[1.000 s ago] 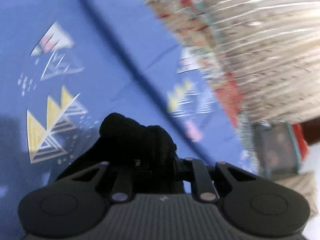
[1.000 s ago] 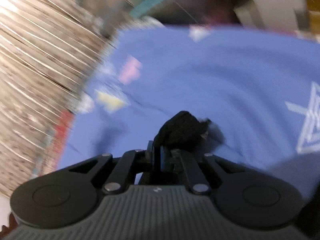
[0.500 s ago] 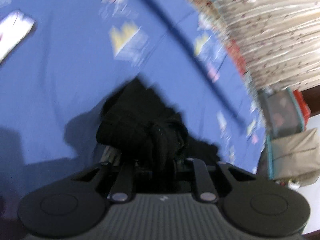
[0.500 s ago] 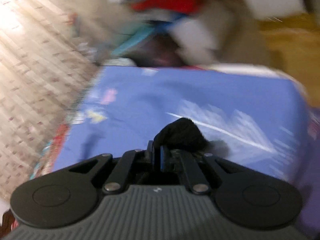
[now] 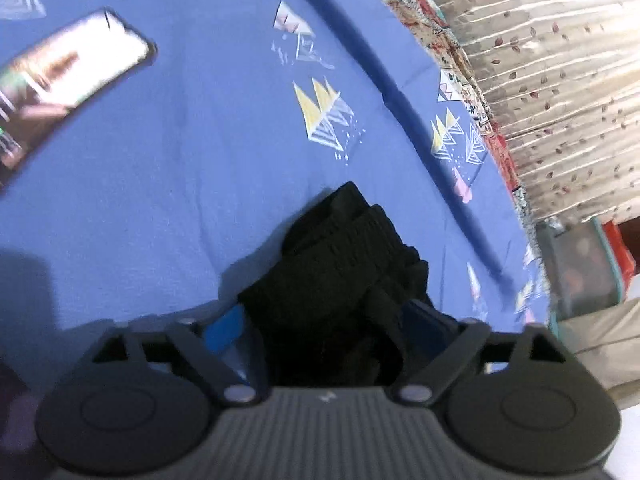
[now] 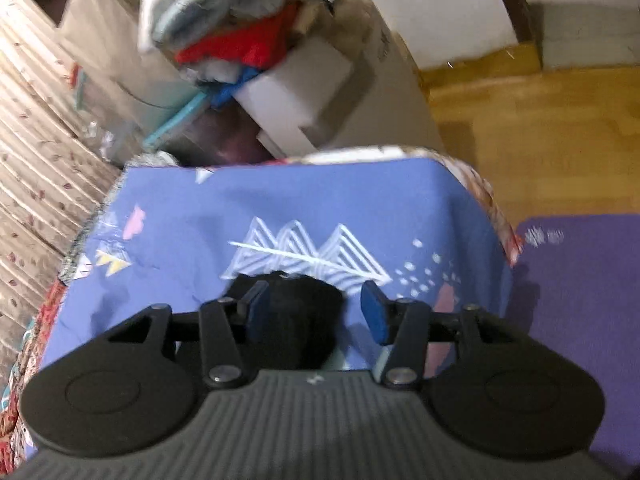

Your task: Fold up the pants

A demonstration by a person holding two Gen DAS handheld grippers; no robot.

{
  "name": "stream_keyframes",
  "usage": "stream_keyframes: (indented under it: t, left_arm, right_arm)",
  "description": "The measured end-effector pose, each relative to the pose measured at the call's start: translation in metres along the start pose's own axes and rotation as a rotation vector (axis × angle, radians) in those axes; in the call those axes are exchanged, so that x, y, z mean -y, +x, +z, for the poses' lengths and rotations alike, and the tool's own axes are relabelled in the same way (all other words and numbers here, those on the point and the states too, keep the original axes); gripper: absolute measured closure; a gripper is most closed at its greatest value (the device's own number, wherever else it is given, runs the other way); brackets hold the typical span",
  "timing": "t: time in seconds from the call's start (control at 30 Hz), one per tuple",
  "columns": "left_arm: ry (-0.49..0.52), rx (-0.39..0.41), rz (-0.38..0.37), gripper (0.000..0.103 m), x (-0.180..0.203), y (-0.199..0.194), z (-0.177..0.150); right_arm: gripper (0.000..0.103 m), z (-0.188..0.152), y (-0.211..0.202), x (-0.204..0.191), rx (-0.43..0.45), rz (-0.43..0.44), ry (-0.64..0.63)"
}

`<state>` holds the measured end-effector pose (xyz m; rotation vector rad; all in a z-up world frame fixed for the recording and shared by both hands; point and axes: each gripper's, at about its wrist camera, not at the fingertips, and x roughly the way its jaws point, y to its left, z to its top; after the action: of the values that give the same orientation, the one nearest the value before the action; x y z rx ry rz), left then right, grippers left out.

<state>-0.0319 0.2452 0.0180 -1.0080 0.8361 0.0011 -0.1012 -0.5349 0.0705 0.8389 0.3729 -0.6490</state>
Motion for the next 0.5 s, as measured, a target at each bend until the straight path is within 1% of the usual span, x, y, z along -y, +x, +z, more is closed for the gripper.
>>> stream_keyframes:
  t: [0.03, 0.1, 0.13, 0.17, 0.2, 0.23, 0.27, 0.33, 0.37, 0.43, 0.5]
  left_arm:
    - [-0.005, -0.006, -0.01, 0.003, -0.001, 0.009, 0.002]
    - [-0.016, -0.031, -0.017, 0.002, -0.003, 0.032, 0.006]
    - [-0.013, -0.04, -0.024, 0.001, 0.002, 0.046, 0.006]
    - [0.007, -0.037, -0.027, 0.006, 0.007, 0.058, 0.004]
    - [0.047, -0.015, -0.01, 0.02, 0.016, 0.065, 0.003]
    - [0.096, -0.004, 0.018, 0.065, 0.023, 0.07, 0.001]
    - [0.124, -0.01, 0.037, 0.072, 0.032, 0.074, -0.001]
    - [0.146, 0.041, 0.06, 0.079, 0.043, 0.062, -0.007]
    - [0.181, 0.09, 0.075, 0.08, 0.05, 0.047, -0.011]
    - [0.222, 0.19, 0.086, 0.08, 0.055, 0.011, -0.018]
    - [0.233, 0.281, 0.099, 0.08, 0.05, -0.024, -0.027]
  right_arm:
    - [0.049, -0.004, 0.0, -0.007, -0.003, 0.016, -0.026]
    - [0.049, -0.015, -0.001, -0.023, -0.024, 0.048, -0.082]
    - [0.049, -0.022, 0.001, -0.035, -0.047, 0.067, -0.114]
    - [0.049, -0.032, 0.002, -0.046, -0.071, 0.089, -0.154]
    - [0.049, -0.043, 0.003, -0.06, -0.094, 0.107, -0.196]
    - [0.049, -0.055, 0.004, -0.073, -0.127, 0.129, -0.248]
    - [0.049, -0.067, 0.005, -0.087, -0.154, 0.154, -0.305]
    - [0.049, -0.091, 0.006, -0.11, -0.187, 0.198, -0.404]
    - [0.05, -0.104, 0.007, -0.119, -0.209, 0.223, -0.448]
    - [0.05, -0.123, 0.011, -0.13, -0.255, 0.251, -0.492]
    - [0.05, -0.139, 0.02, -0.133, -0.313, 0.264, -0.516]
